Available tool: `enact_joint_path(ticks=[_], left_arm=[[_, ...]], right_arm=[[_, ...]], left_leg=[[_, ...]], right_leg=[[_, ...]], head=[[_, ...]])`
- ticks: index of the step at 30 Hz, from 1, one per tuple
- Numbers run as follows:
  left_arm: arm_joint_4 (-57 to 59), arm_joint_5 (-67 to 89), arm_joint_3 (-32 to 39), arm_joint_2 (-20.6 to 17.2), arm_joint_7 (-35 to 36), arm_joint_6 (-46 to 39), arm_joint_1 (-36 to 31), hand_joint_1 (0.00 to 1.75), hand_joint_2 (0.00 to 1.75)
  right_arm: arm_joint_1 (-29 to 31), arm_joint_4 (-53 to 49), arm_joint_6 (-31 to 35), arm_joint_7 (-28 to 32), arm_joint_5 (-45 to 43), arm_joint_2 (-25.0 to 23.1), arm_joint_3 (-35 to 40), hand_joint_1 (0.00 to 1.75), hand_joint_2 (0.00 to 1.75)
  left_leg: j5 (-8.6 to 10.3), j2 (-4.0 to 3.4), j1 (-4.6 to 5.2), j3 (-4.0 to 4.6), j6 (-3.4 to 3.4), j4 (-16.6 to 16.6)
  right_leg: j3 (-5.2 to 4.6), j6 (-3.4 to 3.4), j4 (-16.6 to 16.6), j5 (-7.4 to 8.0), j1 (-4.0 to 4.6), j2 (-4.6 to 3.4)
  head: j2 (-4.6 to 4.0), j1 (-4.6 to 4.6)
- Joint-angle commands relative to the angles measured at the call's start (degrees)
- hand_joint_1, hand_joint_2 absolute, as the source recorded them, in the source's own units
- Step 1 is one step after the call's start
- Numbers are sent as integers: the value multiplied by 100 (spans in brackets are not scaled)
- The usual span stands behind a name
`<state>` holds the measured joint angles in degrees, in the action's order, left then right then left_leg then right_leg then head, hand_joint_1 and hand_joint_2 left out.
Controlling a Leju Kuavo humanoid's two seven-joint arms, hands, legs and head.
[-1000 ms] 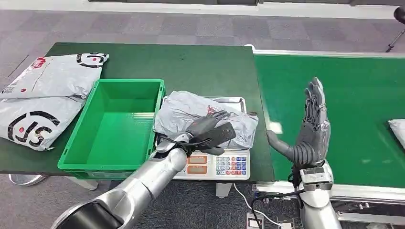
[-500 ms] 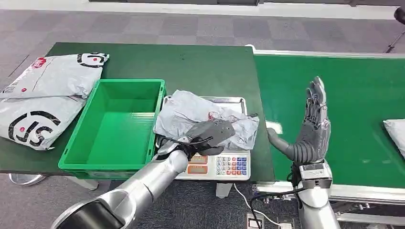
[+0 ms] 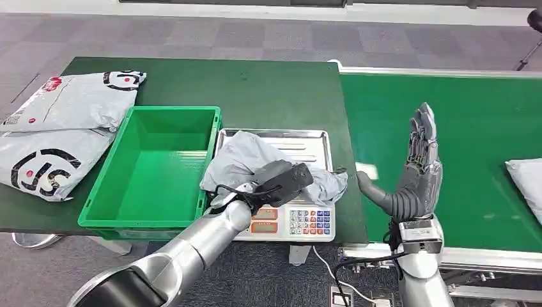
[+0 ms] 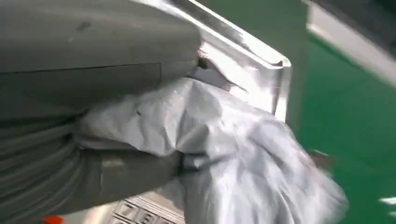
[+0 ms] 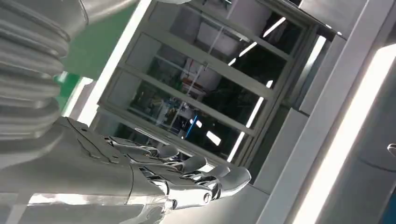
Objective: Moved the parcel from conveyor to table for the left to box.
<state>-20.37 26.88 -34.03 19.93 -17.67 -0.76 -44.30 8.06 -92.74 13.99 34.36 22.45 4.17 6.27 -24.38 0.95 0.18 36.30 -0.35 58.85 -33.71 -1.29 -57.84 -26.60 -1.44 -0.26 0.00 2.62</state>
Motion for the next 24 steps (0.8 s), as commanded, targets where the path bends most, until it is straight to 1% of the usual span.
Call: enact_joint_path(ticks=[1, 2, 3, 4, 5, 7, 8, 9, 10, 12, 14, 16, 17, 19, 20, 22, 23, 24], left_arm=[[-399, -818, 823, -13, -1534, -119, 93, 175, 175], [-573, -802, 870, -28, -1766, -510, 133, 175, 175], [-889, -614, 819, -82, -2151, -1222, 203, 175, 175], [-1233, -565, 768, -144, -2233, -1495, 295, 175, 175], [-1918, -444, 566, -298, -2233, -1971, 482, 175, 175], [-1937, -457, 561, -318, -2233, -1957, 487, 175, 175], [-2227, -429, 460, -385, -2233, -2159, 563, 175, 175], [-2646, -303, 19, -573, -2233, -2945, 634, 175, 175], [-2688, -208, -108, -613, -2233, -3155, 623, 175, 175], [-2688, -208, -108, -613, -2233, -3155, 623, 175, 175], [-2688, -208, -108, -613, -2233, -3155, 623, 175, 175], [-2688, -208, -108, -613, -2233, -3155, 623, 175, 175], [-2688, -208, -108, -613, -2233, -3155, 623, 175, 175], [-2688, -208, -108, -613, -2233, -3155, 623, 175, 175], [-2680, 105, -377, -671, -2233, -3809, 583, 175, 175], [-3067, 973, -38, -631, -2233, -3924, 748, 175, 175], [-3109, 1720, 382, -505, -2233, -3924, 825, 175, 175], [-3064, 2082, 640, -405, -2226, -3924, 836, 175, 175]], right_arm=[[75, 273, 43, 13, -38, -42, 135, 0, 175], [-29, 169, 66, 16, -32, -37, 99, 0, 175], [-115, 86, 50, 20, -35, -20, 78, 0, 175], [-154, 42, 38, 20, -41, -5, 71, 0, 175], [-141, 62, 28, 28, -61, 30, 96, 0, 175], [-128, 71, 27, 28, -65, 33, 94, 0, 175], [-84, 120, 18, 32, -86, 45, 112, 0, 175], [-8, 217, -22, 58, -202, 95, 163, 0, 175], [7, 241, -18, 60, -208, 104, 171, 0, 175], [7, 241, -18, 60, -208, 104, 171, 0, 175], [7, 241, -18, 60, -208, 104, 171, 0, 175], [7, 241, -18, 60, -208, 104, 171, 0, 175], [7, 241, -18, 60, -208, 104, 171, 0, 175], [7, 241, -18, 60, -208, 104, 171, 0, 175], [60, 310, -28, 78, -235, 113, 204, 0, 175], [154, 430, -10, 115, -280, 112, 272, 0, 175], [180, 462, -4, 156, -330, 110, 295, 0, 175], [186, 472, 2, 190, -407, 101, 296, 0, 175]], left_leg=[[-5, -28, -4, -20, -6, -10], [-3, -18, -2, -14, -5, -8], [-3, -8, -5, -7, -4, -3], [-4, -10, -5, -12, -6, -7], [-3, -9, -2, -6, -5, -4], [-3, -11, -1, -5, -5, -5], [-5, -20, -2, -16, -7, -10], [-6, -21, -1, -12, -6, -6], [-7, -29, -2, -21, -7, -12], [-2, -16, 0, -6, -4, -4], [-4, -27, -5, -20, -8, -12], [-3, -14, -2, -12, -4, -7], [-3, -21, -3, -21, -6, -14], [-3, -13, -1, -8, -3, -5], [-4, -22, -2, -18, -5, -11], [-3, -23, -1, -21, -7, -14], [-4, -21, -2, -14, -6, -8], [-5, -30, -2, -20, -7, -13]], right_leg=[[14, 14, 14, 4, 6, -18], [10, 11, 9, 2, 4, -10], [8, 9, 7, 0, 6, -2], [11, 12, 10, -1, 7, -2], [3, 9, 5, -1, 3, -2], [0, 10, 4, -1, 2, -4], [8, 14, 10, 0, 4, -10], [5, 11, 6, 0, 3, -14], [12, 15, 12, 1, 5, -19], [1, 8, 3, 1, 2, -11], [12, 16, 14, 3, 8, -16], [10, 9, 8, 1, 4, -6], [17, 13, 14, 3, 5, -10], [5, 7, 5, 0, 2, -6], [13, 11, 12, 2, 4, -12], [15, 14, 14, 2, 4, -12], [8, 11, 9, 2, 4, -13], [12, 14, 13, 3, 4, -20]], head=[[0, 0], [0, 0], [0, 0], [0, 0], [0, 0], [0, 0], [0, 0], [0, 0], [0, 0], [0, 0], [0, 2], [0, 0], [0, 0], [0, 2], [0, 0], [0, 0], [0, 0], [0, 0]])
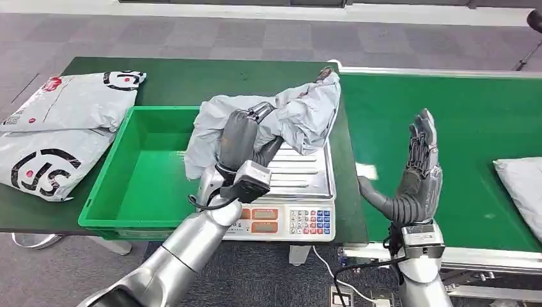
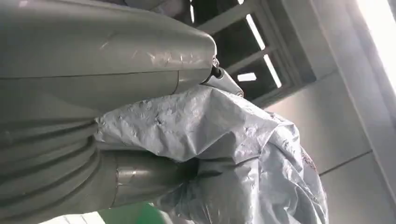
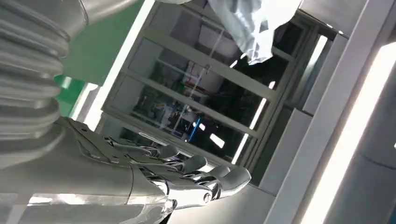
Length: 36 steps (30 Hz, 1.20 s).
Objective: Moved the parcel from conveyor to table for the left to box.
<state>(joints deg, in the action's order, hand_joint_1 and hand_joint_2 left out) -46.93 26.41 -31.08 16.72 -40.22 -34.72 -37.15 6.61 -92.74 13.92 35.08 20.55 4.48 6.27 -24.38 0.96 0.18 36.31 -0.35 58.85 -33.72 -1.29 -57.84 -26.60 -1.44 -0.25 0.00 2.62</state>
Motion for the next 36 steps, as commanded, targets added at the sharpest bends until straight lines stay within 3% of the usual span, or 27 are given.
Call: enact_joint_path(ticks=[1, 3, 6, 8, 10, 13, 28, 31, 36], left_arm=[[-378, 2580, 600, -32, 160, -528, 95, 175, 175], [81, 3500, 999, -32, 1122, -528, -211, 175, 175], [1676, 2997, 1133, -163, 1864, -59, -1147, 175, 175], [2206, 3365, 1081, -344, 2861, 121, -1576, 175, 175], [2398, 3493, 1146, -529, 3253, 408, -1814, 175, 175], [2413, 3136, 1488, -770, 2955, 708, -1937, 175, 175], [2413, 3136, 1488, -770, 2955, 708, -1937, 175, 175], [2610, 3585, 1369, -968, 4013, 890, -2149, 175, 175], [2960, 3856, 1516, -1481, 4975, 1660, -2489, 175, 175]], right_arm=[[342, 493, 2, 130, -266, 87, 324, 0, 175], [295, 418, 69, 158, -249, 136, 373, 0, 175], [30, 56, 190, 162, -235, 199, 352, 0, 175], [-61, -87, 158, 152, -265, 207, 328, 0, 175], [6, -91, 102, 155, -281, 187, 375, 0, 175], [146, -36, 64, 150, -273, 152, 456, 0, 175], [146, -36, 64, 150, -273, 152, 456, 0, 175], [228, 46, 15, 127, -264, 131, 442, 0, 175], [293, 55, -87, 88, -188, 78, 493, 0, 175]], left_leg=[[-6, -25, -3, -14, -5, -6], [-6, -26, -4, -17, -5, -6], [-3, -22, -5, -16, -8, -5], [0, -9, -7, -6, -7, 1], [3, -14, -5, -9, -8, -1], [7, -34, -8, -5, -14, -1], [9, -11, -10, -2, -13, -2], [9, -10, -8, -3, -13, -2], [7, -38, -12, -3, -18, 0]], right_leg=[[8, 10, 8, 2, 5, -18], [11, 11, 9, 3, 5, -19], [13, 15, 6, 4, 8, -14], [1, 11, -1, 2, 8, -4], [1, 13, -1, 4, 6, -6], [-8, 13, -3, 9, 10, -27], [0, 13, -1, 9, 11, -13], [0, 14, -3, 8, 9, -11], [-10, 18, -6, 13, 13, -35]], head=[[0, 0], [0, 0], [0, 0], [0, 2], [0, 0], [0, 0], [0, 2], [0, 2], [0, 2]])
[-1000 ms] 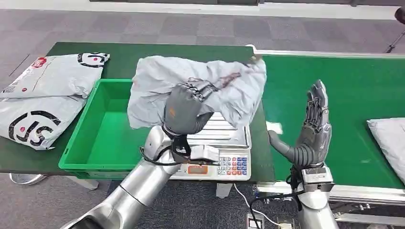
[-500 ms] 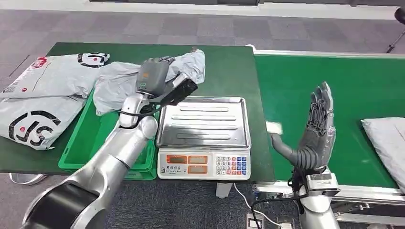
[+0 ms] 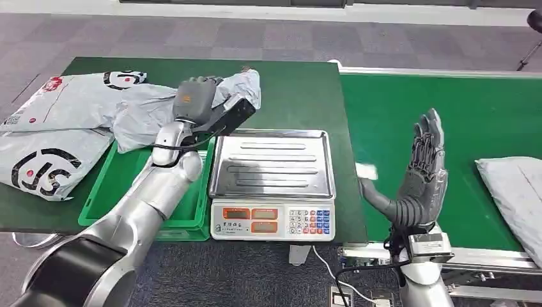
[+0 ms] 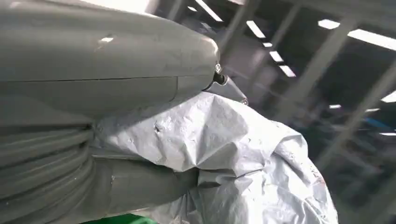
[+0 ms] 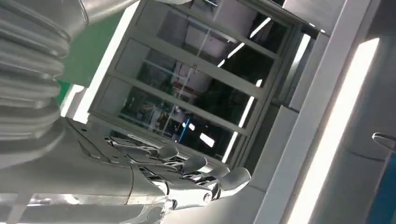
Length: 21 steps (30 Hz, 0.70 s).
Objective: Moved the parcel from conveyor to table for the left to box.
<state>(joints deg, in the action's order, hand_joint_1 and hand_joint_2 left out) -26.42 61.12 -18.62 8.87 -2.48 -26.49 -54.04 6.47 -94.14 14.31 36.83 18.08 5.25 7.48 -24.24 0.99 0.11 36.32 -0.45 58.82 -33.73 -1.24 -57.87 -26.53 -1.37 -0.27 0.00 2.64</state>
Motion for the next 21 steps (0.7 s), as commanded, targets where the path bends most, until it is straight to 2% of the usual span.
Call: enact_joint_path(ticks=[1, 5, 6, 7, 11, 18, 21], left_arm=[[960, 417, 275, -743, 1294, 1022, -828, 175, 175], [1053, 554, 305, -907, 1709, 1604, -890, 175, 175], [1501, 460, 312, -854, 1655, 2502, -1056, 175, 175], [1282, 547, 219, -839, 1790, 4119, -962, 175, 175], [1318, 586, 197, -697, 1886, 4376, -872, 175, 175], [1364, 569, 270, -751, 2021, 4792, -739, 175, 175], [1362, 553, 307, -760, 1855, 4922, -580, 175, 175]], right_arm=[[310, 195, -126, -96, 78, 3, 382, 0, 175], [522, 331, -135, -147, 61, 112, 403, 0, 175], [636, 446, -148, -222, 75, 114, 427, 0, 175], [814, 659, -163, -248, 65, 45, 433, 0, 175], [975, 918, -118, -229, 145, -76, 495, 0, 175], [927, 916, -124, -228, 221, -171, 515, 0, 175], [985, 1025, -141, -217, 265, -214, 531, 0, 175]], left_leg=[[-7, -52, -6, -10, -10, -1], [-3, -31, -8, -4, -7, 1], [-4, -39, -10, -11, -9, -3], [-3, -29, -9, -6, -7, 0], [-2, -30, -10, -16, -5, -6], [-2, -15, -7, -12, -8, -5], [-2, -33, -8, -25, -11, -16]], right_leg=[[-6, 17, -1, 7, 8, -41], [-7, 9, -2, 4, 9, -24], [-1, 14, 3, 4, 12, -28], [-4, 10, -2, 2, 9, -22], [9, 10, 7, 5, 11, -24], [10, 12, 5, 1, 8, -12], [17, 18, 14, 6, 9, -26]], head=[[0, 0], [0, 0], [0, 0], [0, 0], [0, 0], [0, -2], [0, -2]])
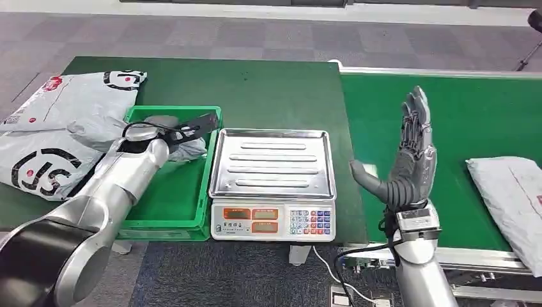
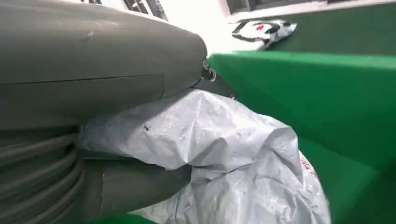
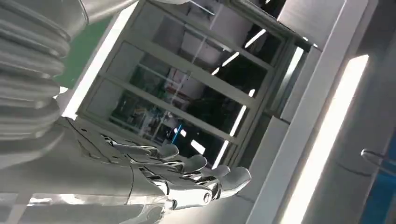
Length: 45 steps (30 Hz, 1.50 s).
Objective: Moved the parcel from conveyor to table for the left to box.
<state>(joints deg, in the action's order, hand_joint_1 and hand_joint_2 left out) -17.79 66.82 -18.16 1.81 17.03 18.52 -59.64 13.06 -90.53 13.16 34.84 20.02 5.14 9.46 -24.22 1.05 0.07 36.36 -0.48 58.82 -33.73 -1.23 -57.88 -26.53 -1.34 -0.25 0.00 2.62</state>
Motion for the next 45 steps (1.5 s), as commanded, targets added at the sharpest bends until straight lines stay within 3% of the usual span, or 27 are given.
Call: enact_joint_path(ticks=[1, 9, 12, 13, 14, 15, 25, 40, 45], left_arm=[[495, -16, 259, -37, -96, 386, 20, 175, 175], [497, -15, 259, -29, -87, 406, -4, 175, 175], [475, -186, 385, 64, -538, 583, 97, 175, 175], [423, -221, 413, 139, -616, 452, 170, 86, 175], [388, -175, 367, 175, -623, 338, 190, 24, 175], [360, -171, 362, 216, -661, 166, 194, 0, 175], [184, 7, 141, 333, -522, -408, 81, 0, 175], [53, -58, 448, -33, 141, -1908, -48, 0, 175], [128, 68, 370, -196, 158, -1814, -92, 0, 175]], right_arm=[[330, 666, -25, -18, 71, -198, 329, 0, 175], [328, 663, -27, -17, 72, -188, 323, 0, 175], [373, 698, -73, -16, 79, -169, 329, 0, 175], [400, 716, -98, -19, 70, -137, 322, 0, 175], [391, 707, -106, -22, 65, -126, 314, 0, 175], [373, 671, -121, -30, 56, -111, 303, 0, 175], [289, 517, -146, -140, 68, -117, 258, 0, 175], [180, 262, -183, -317, 106, -193, 177, 0, 175], [186, 245, -206, -358, 121, -216, 167, 0, 175]], left_leg=[[-5, -33, -3, -22, -6, -11], [-5, -25, -5, -13, -4, -5], [-3, -21, -5, -10, -4, -5], [-4, -31, -6, -23, -5, -13], [-3, -23, -3, -18, -4, -10], [-3, -19, -1, -16, -3, -9], [-2, -6, -4, -3, -3, 0], [-5, -25, -5, -16, -7, -7], [-7, -38, -6, -16, -8, -6]], right_leg=[[12, 12, 10, 4, 5, -25], [6, 9, 7, 3, 7, -16], [4, 9, 6, 2, 6, -13], [15, 14, 15, 5, 8, -19], [11, 10, 11, 3, 4, -14], [10, 9, 9, 2, 2, -11], [0, 7, 2, 0, 5, 0], [7, 16, 7, 1, 7, -12], [3, 17, 6, 2, 8, -24]], head=[[0, 0], [0, 0], [0, 0], [0, 0], [0, 0], [0, 0], [0, 0], [0, 0], [0, 2]])
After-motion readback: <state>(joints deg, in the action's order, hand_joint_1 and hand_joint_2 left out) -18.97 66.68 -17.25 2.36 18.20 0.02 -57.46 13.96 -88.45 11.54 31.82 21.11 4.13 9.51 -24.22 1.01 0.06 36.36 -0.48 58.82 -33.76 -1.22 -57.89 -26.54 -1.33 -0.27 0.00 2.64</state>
